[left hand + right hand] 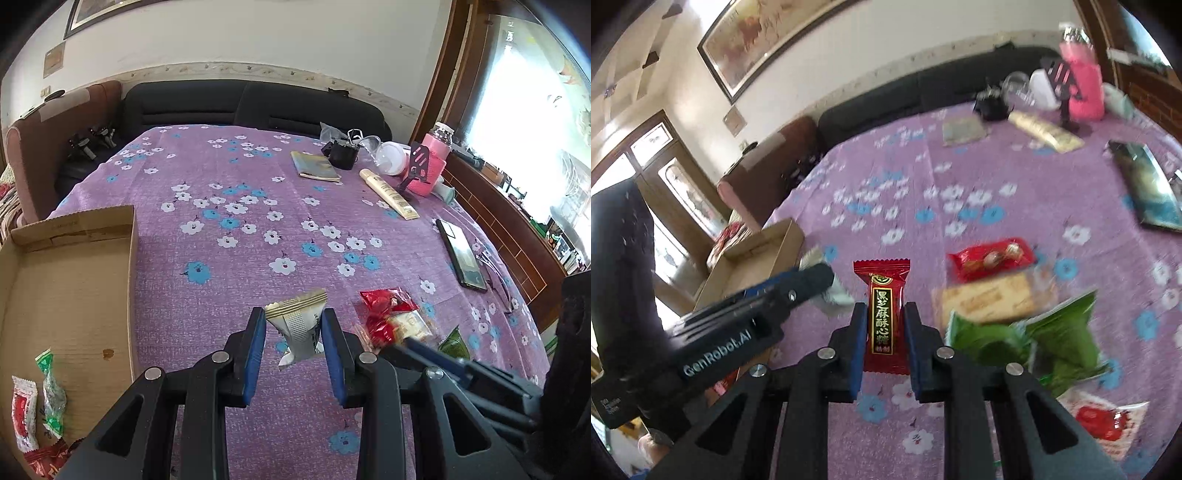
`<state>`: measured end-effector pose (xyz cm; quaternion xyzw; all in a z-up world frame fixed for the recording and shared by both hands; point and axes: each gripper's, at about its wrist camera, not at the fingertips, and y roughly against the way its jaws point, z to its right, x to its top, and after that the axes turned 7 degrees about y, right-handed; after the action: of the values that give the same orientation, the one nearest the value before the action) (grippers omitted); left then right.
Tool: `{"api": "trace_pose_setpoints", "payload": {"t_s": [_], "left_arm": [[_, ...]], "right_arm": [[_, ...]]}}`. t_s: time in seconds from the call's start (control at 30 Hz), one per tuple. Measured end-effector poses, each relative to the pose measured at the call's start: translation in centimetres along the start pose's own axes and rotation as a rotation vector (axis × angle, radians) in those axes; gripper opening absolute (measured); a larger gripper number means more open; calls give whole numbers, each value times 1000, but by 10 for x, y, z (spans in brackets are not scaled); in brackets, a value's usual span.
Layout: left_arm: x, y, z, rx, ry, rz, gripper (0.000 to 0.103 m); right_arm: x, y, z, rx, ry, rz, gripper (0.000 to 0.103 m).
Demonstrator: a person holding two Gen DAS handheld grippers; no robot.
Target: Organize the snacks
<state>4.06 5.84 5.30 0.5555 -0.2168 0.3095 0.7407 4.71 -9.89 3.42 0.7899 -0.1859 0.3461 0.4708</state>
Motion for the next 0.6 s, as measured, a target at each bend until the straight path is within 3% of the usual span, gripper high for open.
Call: {"api": "trace_pose_setpoints", "payload": {"t_s": [0.27,0.6], "left_arm": [[-1,3,3,5,-17,17,32],[-2,15,8,54,-51,103,32]], "right_arm": [[1,9,1,-10,-8,56,19],[1,20,-8,-48,37,122,19]]}}
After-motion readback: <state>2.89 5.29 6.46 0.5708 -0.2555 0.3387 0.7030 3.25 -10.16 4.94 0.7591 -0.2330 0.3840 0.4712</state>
